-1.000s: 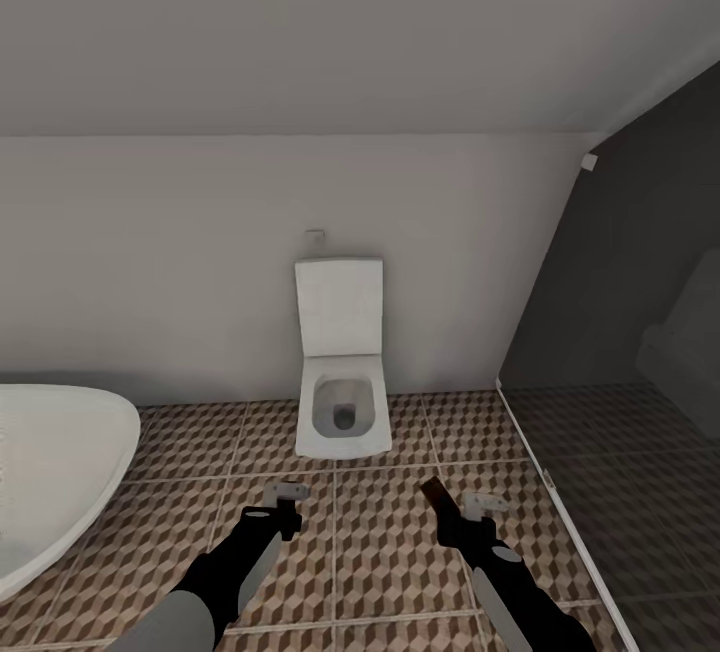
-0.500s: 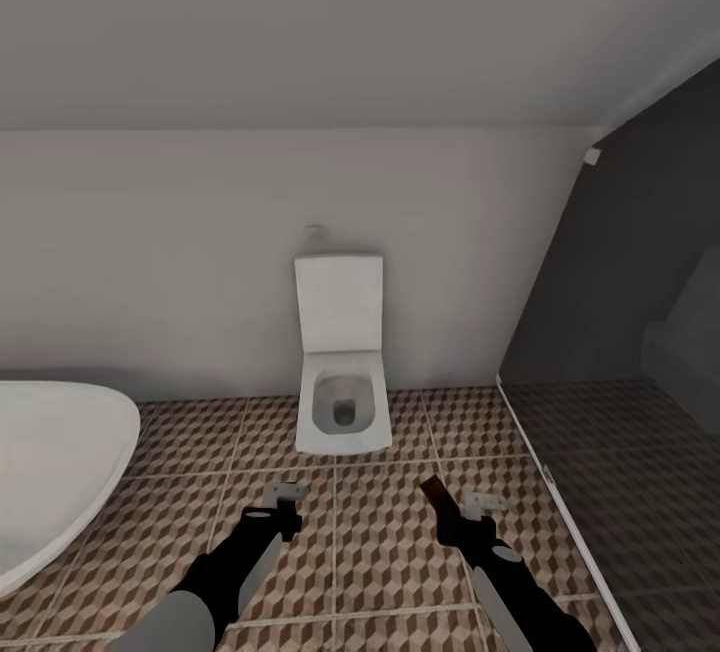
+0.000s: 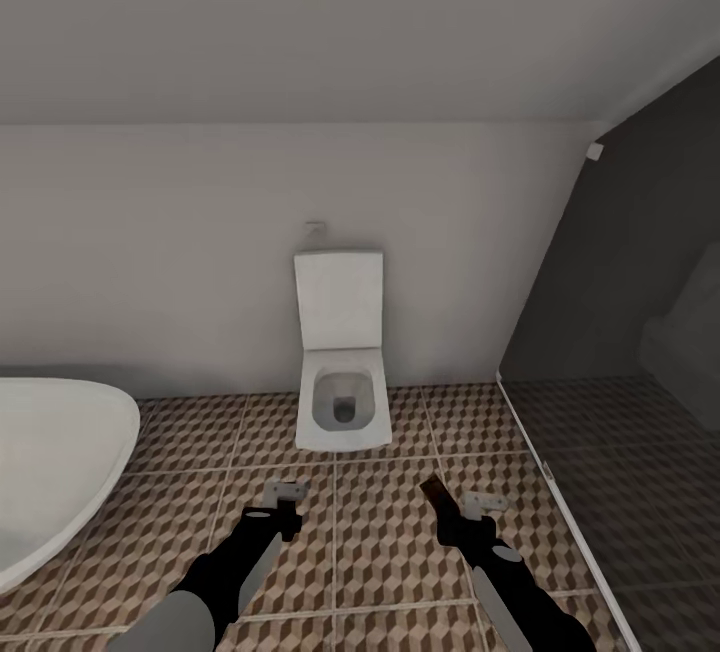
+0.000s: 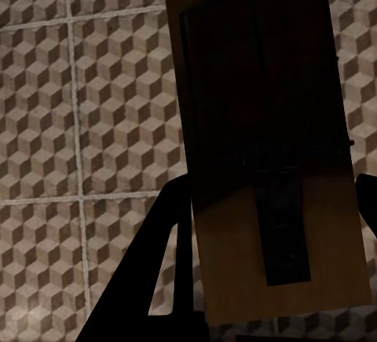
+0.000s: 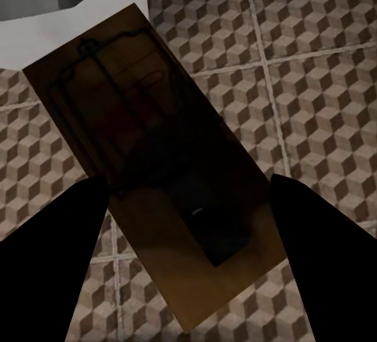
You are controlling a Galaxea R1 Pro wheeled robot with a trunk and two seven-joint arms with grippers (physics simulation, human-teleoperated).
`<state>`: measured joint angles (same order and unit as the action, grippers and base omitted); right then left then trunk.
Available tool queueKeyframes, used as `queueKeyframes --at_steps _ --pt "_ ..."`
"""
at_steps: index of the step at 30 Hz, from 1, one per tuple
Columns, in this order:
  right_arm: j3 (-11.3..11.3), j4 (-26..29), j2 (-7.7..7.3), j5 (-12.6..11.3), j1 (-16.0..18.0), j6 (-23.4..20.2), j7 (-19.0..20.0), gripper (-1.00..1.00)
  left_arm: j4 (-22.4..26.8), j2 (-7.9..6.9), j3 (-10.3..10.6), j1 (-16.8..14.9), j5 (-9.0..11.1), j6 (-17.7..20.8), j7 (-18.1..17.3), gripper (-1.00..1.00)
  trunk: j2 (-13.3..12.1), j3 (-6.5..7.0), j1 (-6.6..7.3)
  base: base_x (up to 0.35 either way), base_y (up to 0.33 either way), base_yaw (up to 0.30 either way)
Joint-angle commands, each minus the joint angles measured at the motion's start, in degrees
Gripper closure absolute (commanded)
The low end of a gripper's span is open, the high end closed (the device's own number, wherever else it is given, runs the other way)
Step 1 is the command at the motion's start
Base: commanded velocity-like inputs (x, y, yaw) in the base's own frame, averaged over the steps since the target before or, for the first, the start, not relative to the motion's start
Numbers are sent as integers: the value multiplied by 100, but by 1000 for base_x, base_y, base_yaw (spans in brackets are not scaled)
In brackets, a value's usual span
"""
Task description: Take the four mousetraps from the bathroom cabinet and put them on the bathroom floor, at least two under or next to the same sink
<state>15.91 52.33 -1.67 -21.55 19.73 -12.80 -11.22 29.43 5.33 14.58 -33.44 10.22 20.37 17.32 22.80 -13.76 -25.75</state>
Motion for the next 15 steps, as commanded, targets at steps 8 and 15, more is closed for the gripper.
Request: queueKeyframes --at_steps 8,15 --pt "28 14 -9 -51 5 -20 -56 100 10 -5 45 -4 50 37 61 100 12 -11 -3 52 125 0" --pt "32 13 -9 -51 5 -20 -56 100 1 1 45 -4 50 37 61 100 12 -11 -3 5 37 0"
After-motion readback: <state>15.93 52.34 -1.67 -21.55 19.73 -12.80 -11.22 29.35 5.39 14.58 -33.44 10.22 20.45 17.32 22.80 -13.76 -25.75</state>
